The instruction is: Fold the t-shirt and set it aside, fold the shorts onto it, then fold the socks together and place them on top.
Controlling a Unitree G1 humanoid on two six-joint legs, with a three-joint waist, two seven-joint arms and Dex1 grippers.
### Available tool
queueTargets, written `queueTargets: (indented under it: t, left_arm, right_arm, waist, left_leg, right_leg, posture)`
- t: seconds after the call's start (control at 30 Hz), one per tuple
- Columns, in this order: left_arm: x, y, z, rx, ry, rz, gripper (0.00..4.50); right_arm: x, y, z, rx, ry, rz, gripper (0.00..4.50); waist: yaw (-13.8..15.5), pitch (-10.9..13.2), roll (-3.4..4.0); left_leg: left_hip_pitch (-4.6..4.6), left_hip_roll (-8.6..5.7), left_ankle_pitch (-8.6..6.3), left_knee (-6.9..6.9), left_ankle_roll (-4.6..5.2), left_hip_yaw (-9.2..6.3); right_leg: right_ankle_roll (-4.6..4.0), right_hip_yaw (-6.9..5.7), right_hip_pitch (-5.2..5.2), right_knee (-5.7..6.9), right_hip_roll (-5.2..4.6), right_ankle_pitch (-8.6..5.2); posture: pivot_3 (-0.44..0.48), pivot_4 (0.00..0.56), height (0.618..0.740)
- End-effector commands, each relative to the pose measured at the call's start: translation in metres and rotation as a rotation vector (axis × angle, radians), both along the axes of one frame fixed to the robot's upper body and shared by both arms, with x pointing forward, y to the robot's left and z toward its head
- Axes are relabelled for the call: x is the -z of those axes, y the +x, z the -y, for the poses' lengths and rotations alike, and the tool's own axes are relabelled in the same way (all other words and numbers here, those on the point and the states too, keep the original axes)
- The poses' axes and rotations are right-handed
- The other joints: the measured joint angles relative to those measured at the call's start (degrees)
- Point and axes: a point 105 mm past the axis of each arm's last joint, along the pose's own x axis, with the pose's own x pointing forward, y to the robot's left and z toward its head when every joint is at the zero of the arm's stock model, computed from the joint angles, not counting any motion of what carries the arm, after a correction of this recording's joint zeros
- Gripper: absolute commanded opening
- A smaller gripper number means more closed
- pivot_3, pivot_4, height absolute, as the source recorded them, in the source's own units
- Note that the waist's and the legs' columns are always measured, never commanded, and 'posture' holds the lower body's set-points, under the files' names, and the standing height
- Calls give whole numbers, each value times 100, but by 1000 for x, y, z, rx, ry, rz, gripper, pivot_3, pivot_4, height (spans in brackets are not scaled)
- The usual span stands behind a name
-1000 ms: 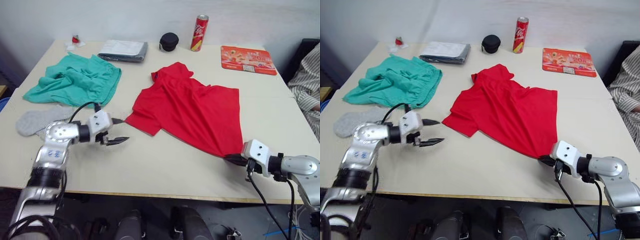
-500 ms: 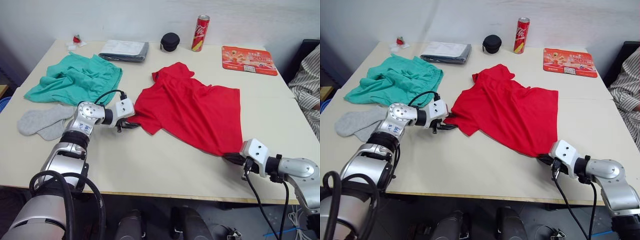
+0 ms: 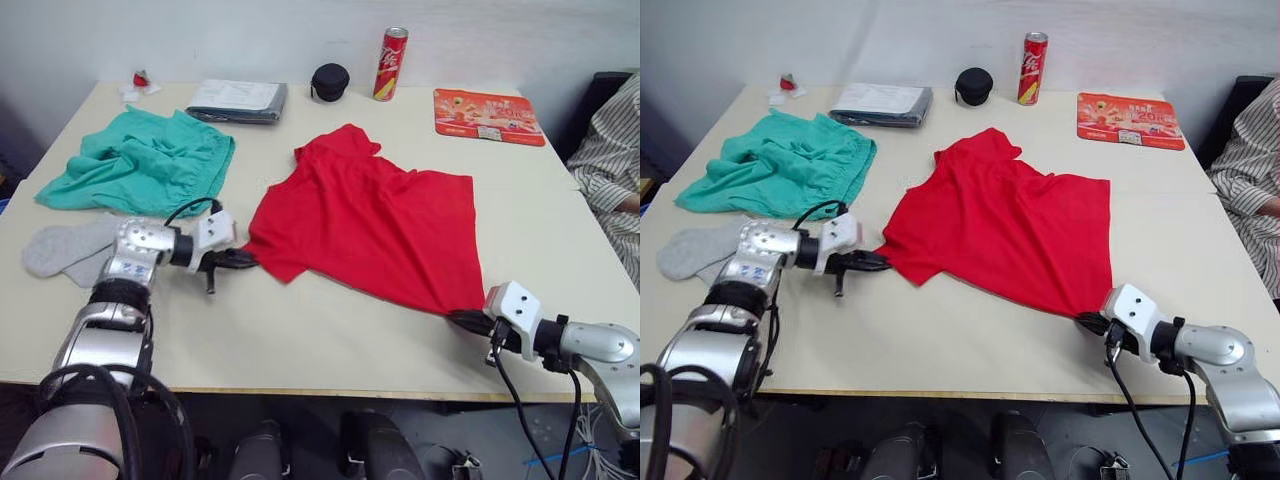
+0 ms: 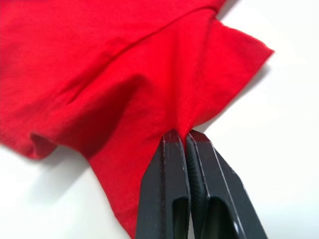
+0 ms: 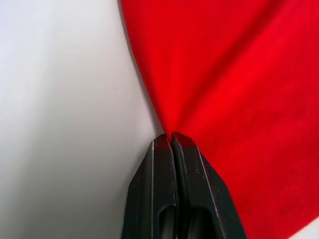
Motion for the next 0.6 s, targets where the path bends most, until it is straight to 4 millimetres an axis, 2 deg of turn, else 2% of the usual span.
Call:
queueTargets:
  t: [0.03, 0.17, 0.27, 0.4, 0.6]
  left_arm:
    - [-7, -32, -4, 49, -32, -45, 22]
    - [2, -83, 1, 16, -8, -84, 22]
    - [5, -106, 9, -84, -34, -109, 22]
    - [8, -116, 8, -247, 1, -112, 22]
    - [10, -130, 5, -407, -8, -178, 22]
  right_arm:
    - [-10, -6, 10, -22, -42, 28, 0]
    - [-9, -14, 15, -38, -38, 15, 0]
    - [-6, -25, 17, -68, -48, -2, 0]
    - [2, -41, 27, -73, -108, -52, 0]
    - [1, -64, 32, 24, -78, -63, 0]
  waist:
    - [-10, 1, 1]
    - [-14, 1, 2]
    - [20, 1, 2]
    - [124, 1, 2]
    - [155, 2, 4]
  left_leg:
    - [0, 0, 0, -1, 0, 0]
    - [1, 4, -1, -3, 1, -5]
    - [9, 1, -3, -7, 3, -7]
    - [14, -5, -7, -7, 8, -15]
    - [57, -1, -20, -26, 5, -16]
  right_leg:
    - [0, 3, 0, 1, -1, -1]
    - [0, 13, 1, 0, -5, -1]
    - [0, 17, 8, -2, -9, -2]
    - [2, 16, 17, -3, -12, -1]
    - [-1, 16, 60, -24, -10, -4]
  posture:
    - [0, 150, 740]
    - [0, 150, 740]
    - [0, 150, 740]
    - [0, 150, 740]
    - [0, 150, 740]
